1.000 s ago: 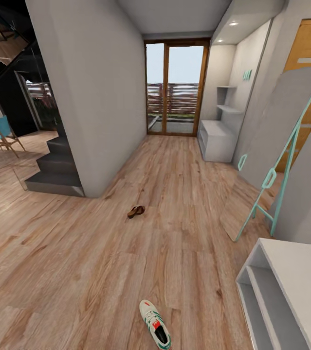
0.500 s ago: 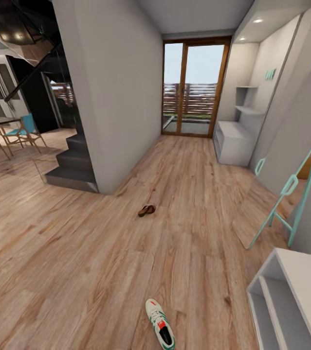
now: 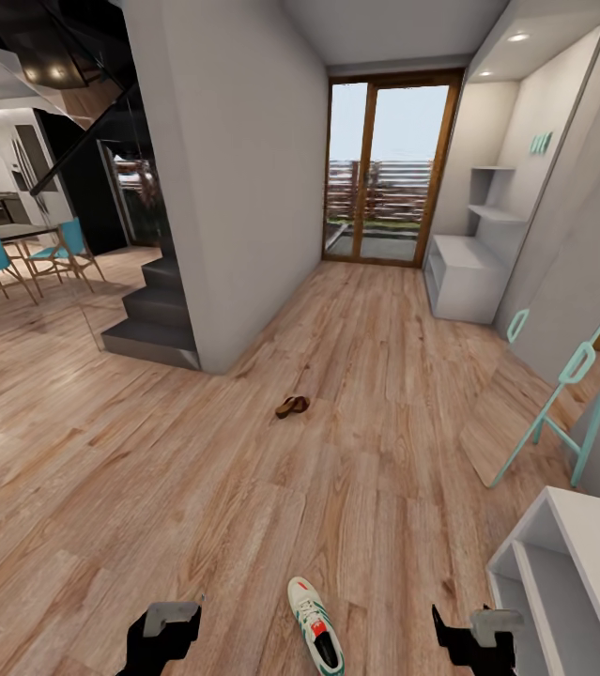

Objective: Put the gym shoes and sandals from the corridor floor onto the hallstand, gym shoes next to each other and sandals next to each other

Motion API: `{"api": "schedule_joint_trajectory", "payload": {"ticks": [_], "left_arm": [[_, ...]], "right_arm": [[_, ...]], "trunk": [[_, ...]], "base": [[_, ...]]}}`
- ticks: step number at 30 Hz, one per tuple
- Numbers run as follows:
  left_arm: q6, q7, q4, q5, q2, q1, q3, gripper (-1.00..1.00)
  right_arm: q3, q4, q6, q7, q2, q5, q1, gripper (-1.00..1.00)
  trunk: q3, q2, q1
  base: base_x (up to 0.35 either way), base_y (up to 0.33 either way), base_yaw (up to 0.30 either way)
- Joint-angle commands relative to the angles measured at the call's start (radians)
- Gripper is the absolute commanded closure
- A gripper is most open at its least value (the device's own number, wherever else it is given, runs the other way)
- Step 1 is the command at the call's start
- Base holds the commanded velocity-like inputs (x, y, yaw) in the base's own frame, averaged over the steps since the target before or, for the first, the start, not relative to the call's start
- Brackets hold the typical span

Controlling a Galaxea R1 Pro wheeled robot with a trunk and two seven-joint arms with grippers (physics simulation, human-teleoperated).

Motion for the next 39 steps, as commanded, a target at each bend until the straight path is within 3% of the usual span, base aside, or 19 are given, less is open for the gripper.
{"api": "schedule_joint_trajectory", "payload": {"ticks": [1,6,8,9,11,13,17,22,29,39], "left_arm": [[0.024,-0.002,-0.002,0.000,-0.002,-0.022,0.001,-1.00],[0.065,-0.001,-0.005,-0.006,-0.003,-0.054,-0.018,-1.00],[0.072,0.002,-0.009,-0.017,-0.001,-0.057,-0.050,-1.00],[0.073,-0.001,-0.015,-0.029,0.006,-0.056,-0.089,-1.00],[0.073,-0.003,-0.016,-0.031,0.009,-0.056,-0.098,-1.00],[0.073,-0.014,-0.019,-0.036,0.011,-0.062,-0.112,-1.00],[0.074,-0.020,-0.026,-0.038,0.010,-0.073,-0.114,-1.00],[0.087,-0.023,-0.043,-0.040,0.007,-0.154,-0.116,-1.00],[0.180,-0.026,-0.054,-0.038,0.008,-0.258,-0.117,-1.00],[0.214,-0.031,-0.063,-0.032,0.008,-0.275,-0.117,-1.00]], "right_arm": [[-0.001,0.000,0.024,0.002,0.000,0.012,-0.038,-1.00],[0.000,0.004,0.140,0.003,0.001,0.031,-0.134,-1.00],[0.005,0.005,0.166,0.003,0.001,0.034,-0.149,-1.00],[0.034,0.007,0.181,0.003,0.002,0.036,-0.159,-1.00],[0.056,0.007,0.185,0.003,0.002,0.037,-0.162,-1.00],[0.112,0.008,0.190,0.002,0.002,0.038,-0.165,-1.00],[0.129,0.009,0.192,0.002,0.002,0.038,-0.165,-1.00],[0.133,0.015,0.192,0.002,0.002,0.036,-0.166,-1.00],[0.131,0.013,0.193,0.001,0.002,0.034,-0.166,-1.00],[0.126,0.014,0.195,-0.004,0.000,0.034,-0.166,-1.00]], "trunk": [[-0.001,0.000,0.000],[-0.001,0.000,0.000],[-0.001,0.000,0.000],[-0.001,0.000,0.000],[-0.001,0.000,0.000],[-0.001,0.000,0.000],[-0.001,0.000,0.000],[-0.001,0.000,0.000],[-0.007,-0.014,0.008],[-0.046,-0.084,0.046]], "base": [[0.000,0.000,0.000],[0.000,0.000,0.000],[0.000,0.000,0.000],[0.000,0.000,0.000],[0.000,0.000,0.000],[0.000,0.000,0.000],[0.000,0.000,0.000],[0.000,0.000,0.000],[0.000,0.000,0.000],[0.000,0.000,0.000]]}}
